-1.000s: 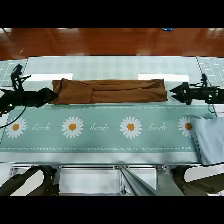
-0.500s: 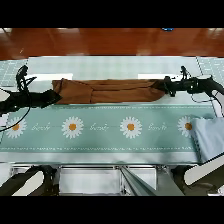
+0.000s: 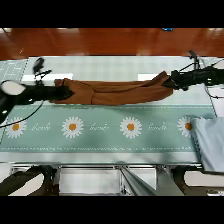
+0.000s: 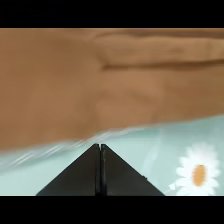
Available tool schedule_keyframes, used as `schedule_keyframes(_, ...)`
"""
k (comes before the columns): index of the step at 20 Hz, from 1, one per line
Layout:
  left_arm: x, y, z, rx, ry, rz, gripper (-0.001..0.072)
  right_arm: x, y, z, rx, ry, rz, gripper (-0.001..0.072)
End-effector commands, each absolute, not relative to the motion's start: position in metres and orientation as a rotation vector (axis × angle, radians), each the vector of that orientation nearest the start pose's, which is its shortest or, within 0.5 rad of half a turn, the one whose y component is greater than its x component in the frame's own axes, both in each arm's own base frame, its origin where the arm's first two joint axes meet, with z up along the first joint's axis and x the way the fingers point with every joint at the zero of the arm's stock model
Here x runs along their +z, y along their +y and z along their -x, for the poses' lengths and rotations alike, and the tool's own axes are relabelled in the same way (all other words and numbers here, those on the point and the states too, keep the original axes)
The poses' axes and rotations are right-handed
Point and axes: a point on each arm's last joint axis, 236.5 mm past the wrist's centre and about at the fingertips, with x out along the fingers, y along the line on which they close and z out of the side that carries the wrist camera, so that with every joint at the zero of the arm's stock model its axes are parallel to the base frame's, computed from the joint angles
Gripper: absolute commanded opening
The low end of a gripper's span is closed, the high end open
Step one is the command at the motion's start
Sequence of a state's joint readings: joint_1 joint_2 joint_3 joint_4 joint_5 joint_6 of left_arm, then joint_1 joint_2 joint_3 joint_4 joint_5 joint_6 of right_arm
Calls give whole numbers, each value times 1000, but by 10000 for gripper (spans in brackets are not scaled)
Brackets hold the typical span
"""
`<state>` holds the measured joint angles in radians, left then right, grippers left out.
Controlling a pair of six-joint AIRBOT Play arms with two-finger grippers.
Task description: Fold the shirts.
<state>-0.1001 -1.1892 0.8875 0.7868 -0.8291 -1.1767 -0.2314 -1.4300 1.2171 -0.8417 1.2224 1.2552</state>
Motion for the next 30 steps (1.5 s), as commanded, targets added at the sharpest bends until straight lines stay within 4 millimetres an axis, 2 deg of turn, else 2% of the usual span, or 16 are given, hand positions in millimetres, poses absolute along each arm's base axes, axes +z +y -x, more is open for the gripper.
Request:
schedule_keyframes(1, 13, -256, -391, -685, 1033, 295, 18, 63, 52, -364, 341, 1132, -476, 26)
schedule_keyframes(3, 1, -315, -396, -760, 1079, 281, 18, 88, 58, -338, 330, 1069, -474, 26)
schedule_keyframes(5, -14, -367, -391, -818, 1143, 285, 18, 109, 65, -313, 329, 1020, -471, 26)
schedule_keyframes(8, -41, -430, -351, -917, 1316, 266, 18, 138, 73, -288, 336, 953, -459, 26)
schedule_keyframes(11, -65, -466, -294, -1016, 1457, 210, 19, 156, 78, -273, 340, 907, -453, 26)
schedule_keyframes(13, -69, -484, -266, -1061, 1496, 210, 19, 158, 80, -268, 346, 908, -448, 25)
schedule_keyframes(15, -66, -494, -252, -1093, 1493, 188, 19, 158, 79, -269, 343, 908, -454, 26)
schedule_keyframes(16, -62, -494, -255, -1094, 1485, 192, 19, 159, 79, -270, 338, 902, -460, 26)
schedule_keyframes(18, -48, -479, -280, -1066, 1453, 230, 19, 160, 79, -272, 332, 897, -473, 26)
schedule_keyframes(20, -27, -444, -321, -1027, 1417, 280, 19, 161, 86, -271, 345, 900, -481, 26)
schedule_keyframes(22, -4, -395, -360, -964, 1350, 335, 19, 166, 98, -277, 361, 881, -512, 26)
schedule_keyframes(24, 16, -334, -382, -885, 1272, 375, 19, 173, 127, -291, 437, 853, -555, 26)
schedule_keyframes(27, 35, -236, -387, -734, 1156, 432, 19, 169, 187, -327, 553, 831, -629, 26)
schedule_keyframes(30, 42, -155, -369, -586, 1071, 489, 19, 143, 257, -368, 625, 872, -641, 26)
